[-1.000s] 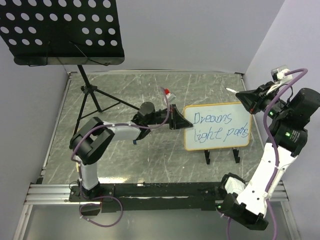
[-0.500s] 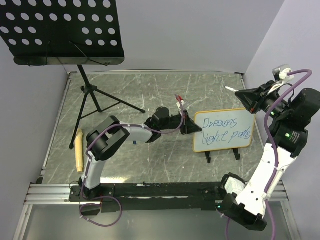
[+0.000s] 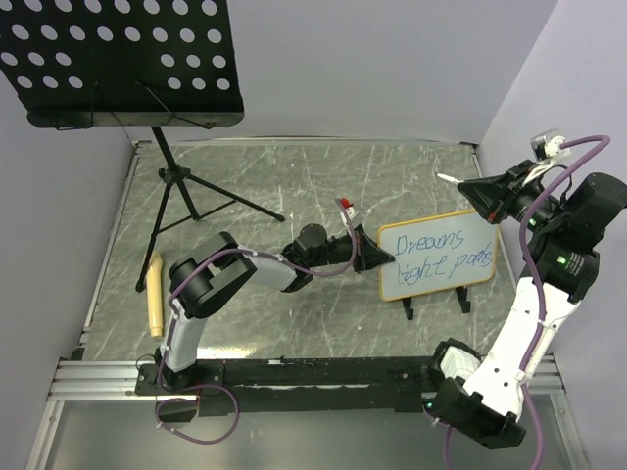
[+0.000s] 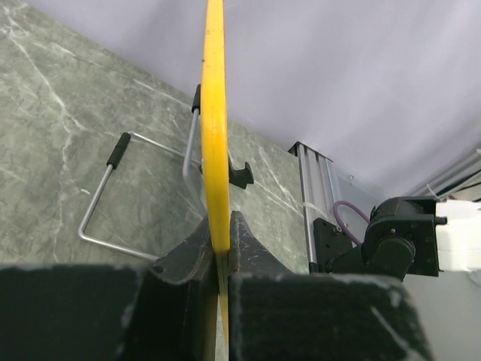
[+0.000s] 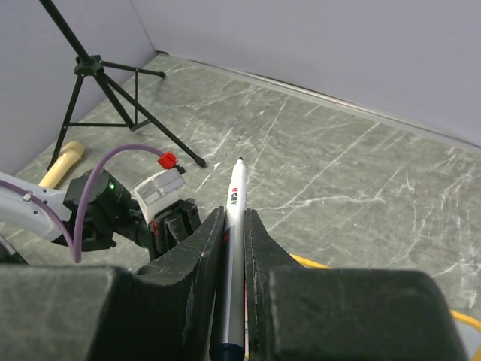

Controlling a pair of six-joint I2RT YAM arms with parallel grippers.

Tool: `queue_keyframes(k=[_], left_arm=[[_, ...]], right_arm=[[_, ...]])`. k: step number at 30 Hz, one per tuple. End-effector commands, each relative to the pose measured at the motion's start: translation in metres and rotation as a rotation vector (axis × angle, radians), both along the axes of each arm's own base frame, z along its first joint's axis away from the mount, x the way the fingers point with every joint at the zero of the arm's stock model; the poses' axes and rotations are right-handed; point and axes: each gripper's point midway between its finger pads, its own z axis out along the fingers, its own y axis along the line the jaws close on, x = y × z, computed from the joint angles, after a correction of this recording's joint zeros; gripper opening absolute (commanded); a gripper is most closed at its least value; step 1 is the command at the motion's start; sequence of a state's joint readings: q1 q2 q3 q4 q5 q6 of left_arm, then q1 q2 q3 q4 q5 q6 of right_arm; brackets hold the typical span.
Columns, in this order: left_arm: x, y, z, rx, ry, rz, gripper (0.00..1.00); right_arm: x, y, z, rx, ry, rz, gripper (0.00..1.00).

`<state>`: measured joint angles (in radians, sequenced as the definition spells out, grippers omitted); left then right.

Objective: Write a sentence on the whiteboard
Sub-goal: Put down the whiteboard on the whiteboard stand.

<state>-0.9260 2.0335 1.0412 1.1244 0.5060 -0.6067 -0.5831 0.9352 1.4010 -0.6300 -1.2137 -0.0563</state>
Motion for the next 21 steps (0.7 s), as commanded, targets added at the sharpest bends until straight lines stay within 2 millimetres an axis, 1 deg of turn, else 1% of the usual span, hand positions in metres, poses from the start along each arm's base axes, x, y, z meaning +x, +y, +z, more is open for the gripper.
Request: queue_keyframes(k=[1,5,6,12,16,21], left_arm=[[-0.004,-0.002,0.026,-0.008,-0.022,0.007,0.01],[-0.007,-0.004,0.039,-0.002,0.0,-0.016,0.01],[-0.006,-0.006,0.045,-0.01,-0.002,-0.018,0.01],[-0.007,-0.008,0.064,-0.031,0.036,-0.026,0.01],[-0.004,-0.006,0.066,-0.037,0.054,-0.001,0.01],[-0.004,0.001,0.061,-0.037,0.079,0.037,0.01]], right_arm=[[-0.003,0.003,0.006,-0.012,-0.036,0.02,0.0],[-0.004,0.004,0.005,-0.013,-0.037,0.025,0.0],[-0.004,0.004,0.005,-0.01,-0.035,0.028,0.0],[-0.006,0.005,0.003,-0.012,-0.038,0.031,0.0],[-0.006,0.006,0.001,-0.01,-0.035,0.034,0.0],[-0.007,0.007,0.001,-0.009,-0.036,0.04,0.0]])
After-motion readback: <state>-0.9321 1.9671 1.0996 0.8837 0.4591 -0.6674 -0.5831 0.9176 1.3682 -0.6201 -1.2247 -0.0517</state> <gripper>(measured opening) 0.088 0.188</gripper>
